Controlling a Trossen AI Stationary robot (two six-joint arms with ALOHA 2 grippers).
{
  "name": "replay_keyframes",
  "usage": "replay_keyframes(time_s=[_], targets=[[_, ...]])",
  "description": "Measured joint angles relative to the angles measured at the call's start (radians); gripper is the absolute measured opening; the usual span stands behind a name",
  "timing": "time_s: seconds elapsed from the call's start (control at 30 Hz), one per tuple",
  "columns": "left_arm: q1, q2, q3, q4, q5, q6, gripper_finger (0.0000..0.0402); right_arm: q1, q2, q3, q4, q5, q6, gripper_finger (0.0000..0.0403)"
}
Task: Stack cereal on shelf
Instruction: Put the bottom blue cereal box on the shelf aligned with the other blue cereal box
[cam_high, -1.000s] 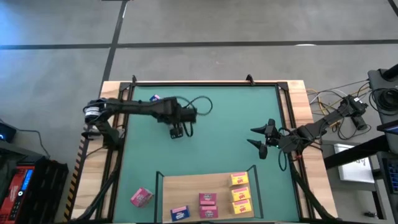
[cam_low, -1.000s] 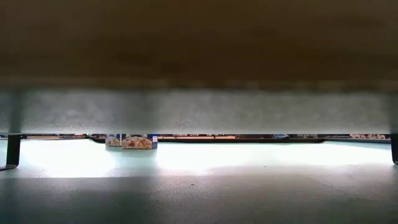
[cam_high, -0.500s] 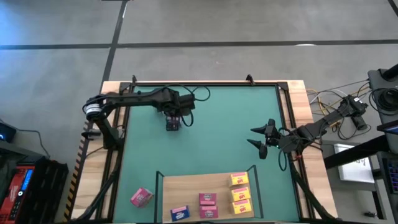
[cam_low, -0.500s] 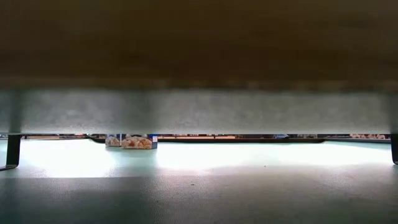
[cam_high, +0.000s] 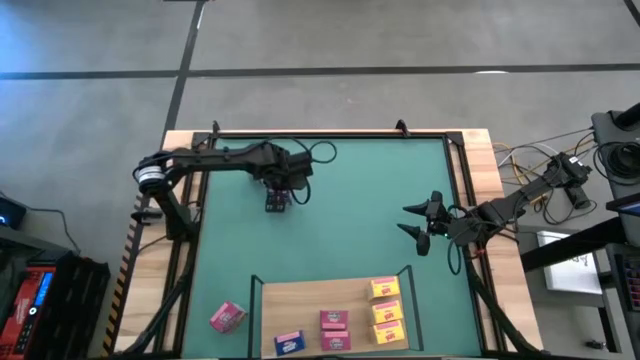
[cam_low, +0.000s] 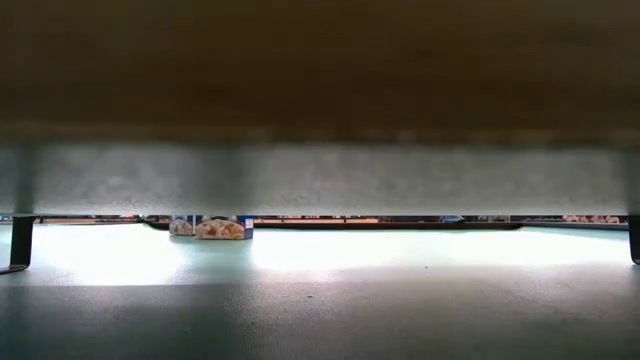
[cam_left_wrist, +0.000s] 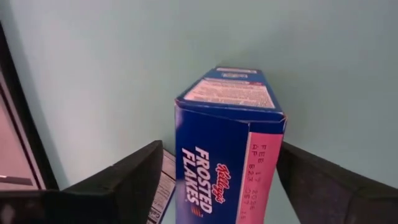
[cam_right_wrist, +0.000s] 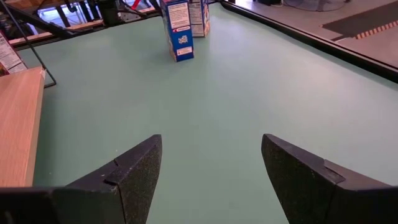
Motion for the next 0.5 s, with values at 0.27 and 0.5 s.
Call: replay_keyframes(time_s=[0.27,0.5], targets=[[0.0,0.0,-0.014,0.004,0.003,-0.006,0.0208,0.0,0.0,0.0,0.0,0.0,0.0,0.0265],[0.002,0.0,-0.011,0.02,0.014,-0.152,0.0135,0.0,0.0,0.0,0.0,0.0,0.0,0.0265]])
